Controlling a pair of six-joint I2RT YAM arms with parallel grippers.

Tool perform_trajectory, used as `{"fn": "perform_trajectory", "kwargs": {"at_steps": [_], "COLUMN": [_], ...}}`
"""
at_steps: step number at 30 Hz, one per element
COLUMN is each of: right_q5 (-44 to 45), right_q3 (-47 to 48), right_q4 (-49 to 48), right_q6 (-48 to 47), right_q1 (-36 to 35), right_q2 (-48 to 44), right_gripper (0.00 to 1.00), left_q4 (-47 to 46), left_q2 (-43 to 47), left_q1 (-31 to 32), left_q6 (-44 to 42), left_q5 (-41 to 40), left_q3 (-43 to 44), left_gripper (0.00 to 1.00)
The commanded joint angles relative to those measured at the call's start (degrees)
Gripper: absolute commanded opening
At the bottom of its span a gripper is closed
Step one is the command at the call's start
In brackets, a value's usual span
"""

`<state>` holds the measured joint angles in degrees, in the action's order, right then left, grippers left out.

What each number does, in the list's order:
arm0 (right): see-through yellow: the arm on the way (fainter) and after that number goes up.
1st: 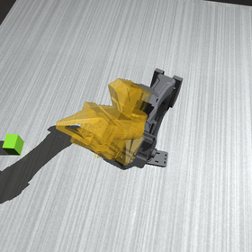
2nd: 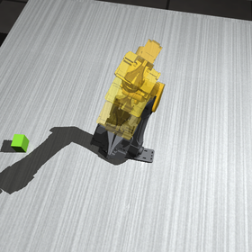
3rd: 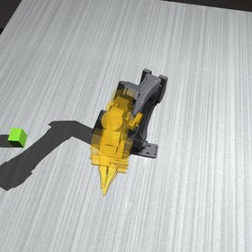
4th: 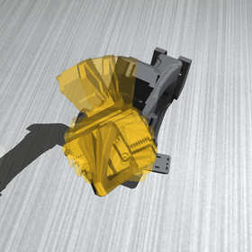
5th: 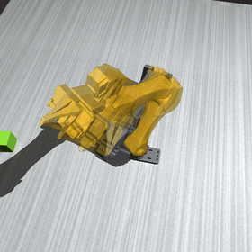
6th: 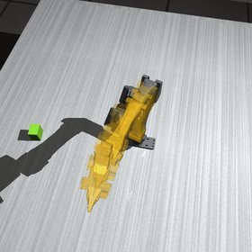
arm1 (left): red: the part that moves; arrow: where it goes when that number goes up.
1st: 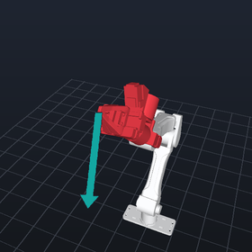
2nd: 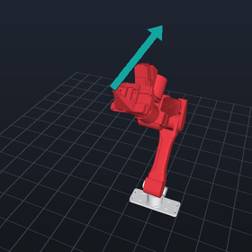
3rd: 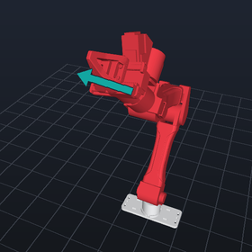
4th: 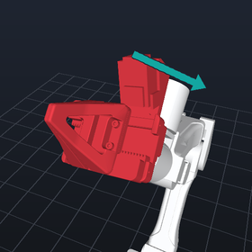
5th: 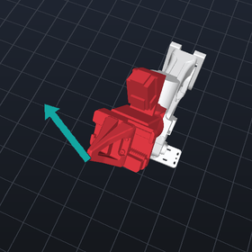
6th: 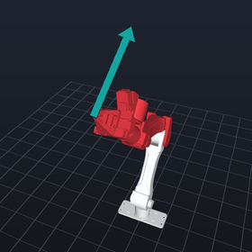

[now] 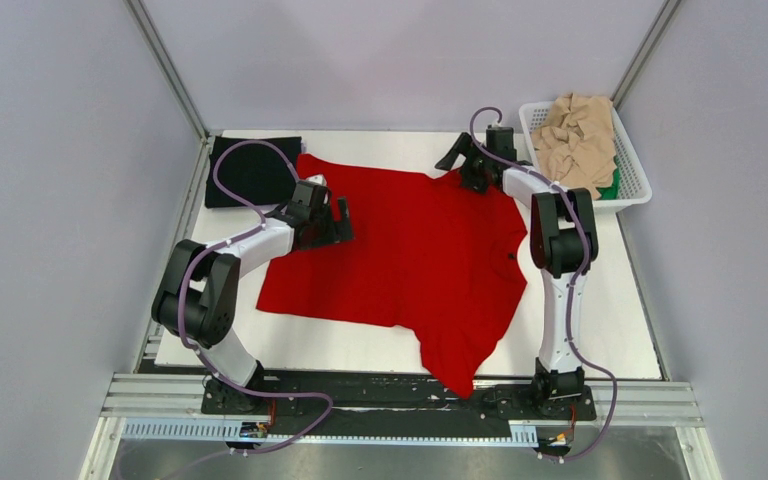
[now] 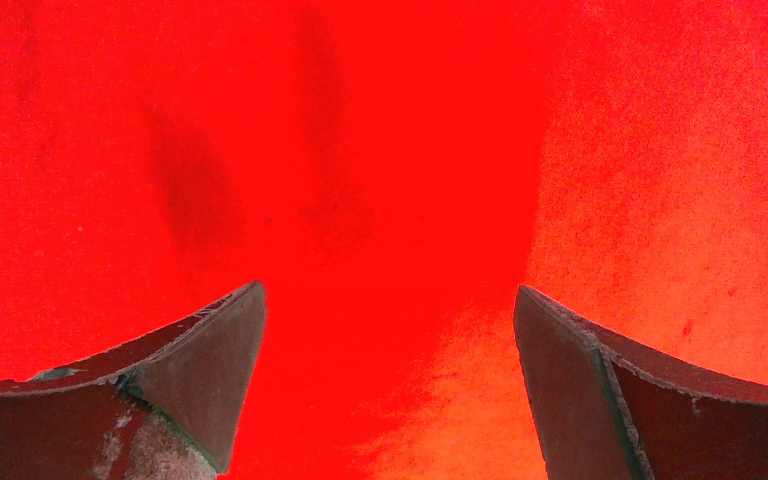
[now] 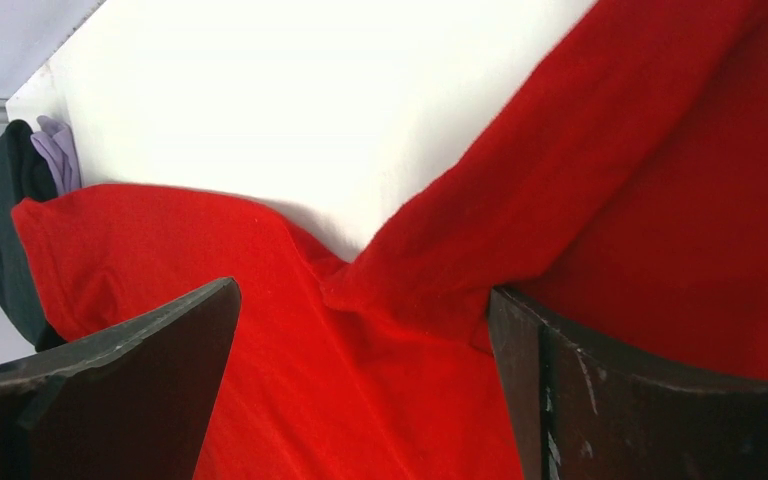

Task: Fold and stack the t-shirts
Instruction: Flatten out the tshirt

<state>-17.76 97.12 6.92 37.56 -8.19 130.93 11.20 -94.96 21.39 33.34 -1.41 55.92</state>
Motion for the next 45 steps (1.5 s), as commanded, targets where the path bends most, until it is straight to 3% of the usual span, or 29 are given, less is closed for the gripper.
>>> {"fn": "perform_trajectory", "kwargs": {"at_steps": [1,9,14,17,24,28,33,38,45], "right_q5": [-0.7,3.5,7.3,5.8,6.9,5.6,3.5,2.4,2.2], "right_q3": [6.2,19.6,32.1,35.8,23.9,12.8,5.8,5.3,14.7], "right_q4": [-2.1,-10.0,-9.8,-7.6,-0.7,0.2,0.6,0.7,1.3], "right_q6": [1.3,4.7,3.0,-0.1,-10.8,-9.3,-5.6,-4.1,-6.2], "right_q1": [-0.8,-2.3,-2.3,-2.2,-2.3,-2.4,-3.3,-4.4,-6.8], "right_q2": [3.7,13.0,20.0,19.5,5.3,-1.3,-3.2,-0.5,7.2], "right_gripper": [1.00,1.00,1.00,1.00,1.00,1.00,1.00,1.00,1.00], "left_q4": [-2.4,-1.7,-1.1,-1.2,-1.2,-1.2,0.4,-0.2,-0.4], "left_q2": [0.4,-0.1,0.1,0.9,3.8,5.4,7.5,9.9,10.1], "left_q1": [-0.1,-0.1,-0.1,-0.1,-0.1,-0.1,-0.1,-0.1,-0.1], "left_q6": [0.7,0.4,0.3,0.5,0.3,0.7,0.6,0.3,0.1], "left_q5": [-0.1,-0.8,-1.0,-0.9,-1.5,-2.3,-4.3,-6.1,-6.4], "left_q3": [-0.5,-1.7,-1.3,-0.9,0.3,-0.1,-0.8,-3.6,-4.4], "left_gripper": [1.00,1.00,1.00,1.00,1.00,1.00,1.00,1.00,1.00]}}
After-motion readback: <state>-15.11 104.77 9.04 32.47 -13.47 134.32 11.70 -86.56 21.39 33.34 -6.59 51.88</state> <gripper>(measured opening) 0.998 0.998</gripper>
